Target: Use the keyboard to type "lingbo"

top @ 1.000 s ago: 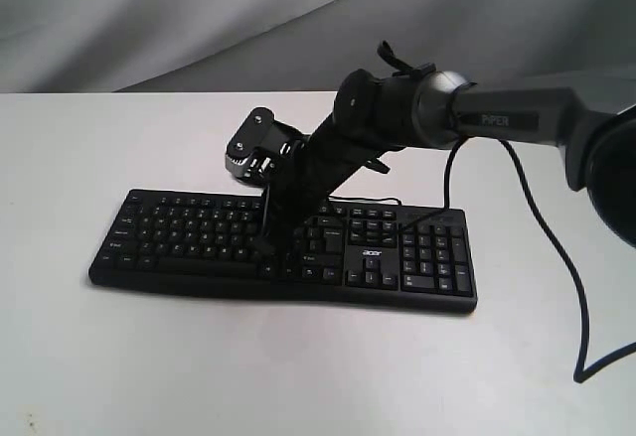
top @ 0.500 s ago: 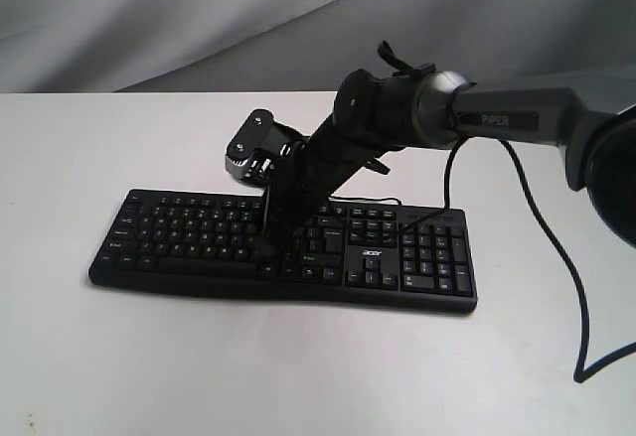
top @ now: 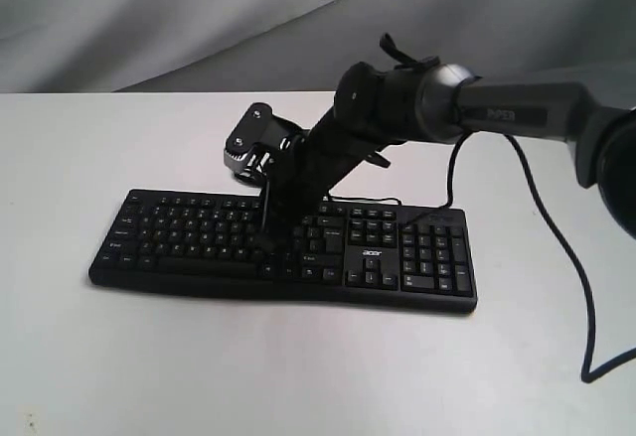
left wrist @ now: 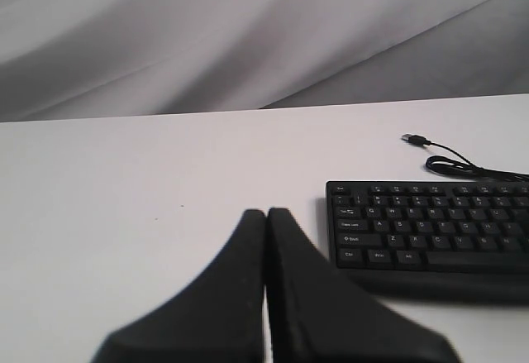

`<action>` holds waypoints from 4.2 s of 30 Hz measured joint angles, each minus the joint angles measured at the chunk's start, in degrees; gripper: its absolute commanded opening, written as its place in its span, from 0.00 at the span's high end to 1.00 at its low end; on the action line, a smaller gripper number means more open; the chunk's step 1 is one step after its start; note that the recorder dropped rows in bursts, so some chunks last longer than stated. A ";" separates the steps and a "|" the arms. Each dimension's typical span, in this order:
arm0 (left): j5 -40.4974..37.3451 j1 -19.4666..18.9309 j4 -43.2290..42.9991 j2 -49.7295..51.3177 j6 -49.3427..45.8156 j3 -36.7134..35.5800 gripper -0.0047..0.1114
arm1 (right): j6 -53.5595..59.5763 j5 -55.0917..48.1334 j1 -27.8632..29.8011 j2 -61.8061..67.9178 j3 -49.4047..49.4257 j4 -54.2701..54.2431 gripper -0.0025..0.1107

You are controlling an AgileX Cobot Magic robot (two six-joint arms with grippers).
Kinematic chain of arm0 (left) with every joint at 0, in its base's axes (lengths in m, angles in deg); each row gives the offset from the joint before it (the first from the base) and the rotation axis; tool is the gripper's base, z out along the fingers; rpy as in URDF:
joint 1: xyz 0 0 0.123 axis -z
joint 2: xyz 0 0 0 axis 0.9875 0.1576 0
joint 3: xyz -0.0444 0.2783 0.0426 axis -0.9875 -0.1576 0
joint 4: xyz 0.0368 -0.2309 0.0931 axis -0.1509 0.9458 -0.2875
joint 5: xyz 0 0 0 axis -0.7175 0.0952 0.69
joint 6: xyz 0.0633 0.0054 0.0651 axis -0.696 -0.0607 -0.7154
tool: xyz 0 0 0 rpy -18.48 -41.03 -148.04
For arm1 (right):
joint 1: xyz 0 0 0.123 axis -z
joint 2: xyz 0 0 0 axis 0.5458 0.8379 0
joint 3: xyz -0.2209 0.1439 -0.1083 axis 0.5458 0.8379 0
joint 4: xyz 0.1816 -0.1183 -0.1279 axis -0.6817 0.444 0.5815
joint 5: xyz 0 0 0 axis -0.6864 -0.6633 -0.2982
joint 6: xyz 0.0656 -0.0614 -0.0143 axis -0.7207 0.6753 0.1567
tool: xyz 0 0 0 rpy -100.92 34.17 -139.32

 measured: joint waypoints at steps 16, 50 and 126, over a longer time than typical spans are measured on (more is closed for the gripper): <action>0.00 0.00 0.00 0.00 0.00 0.00 0.96 | -11.90 -2.74 -0.01 -24.26 0.12 7.47 0.98; 0.00 0.00 0.00 0.00 0.00 0.00 0.96 | -26.62 33.65 12.71 -119.16 52.57 6.86 0.98; 0.00 0.00 0.00 0.00 0.00 0.00 0.96 | -60.22 16.00 37.81 -129.80 94.15 30.95 0.98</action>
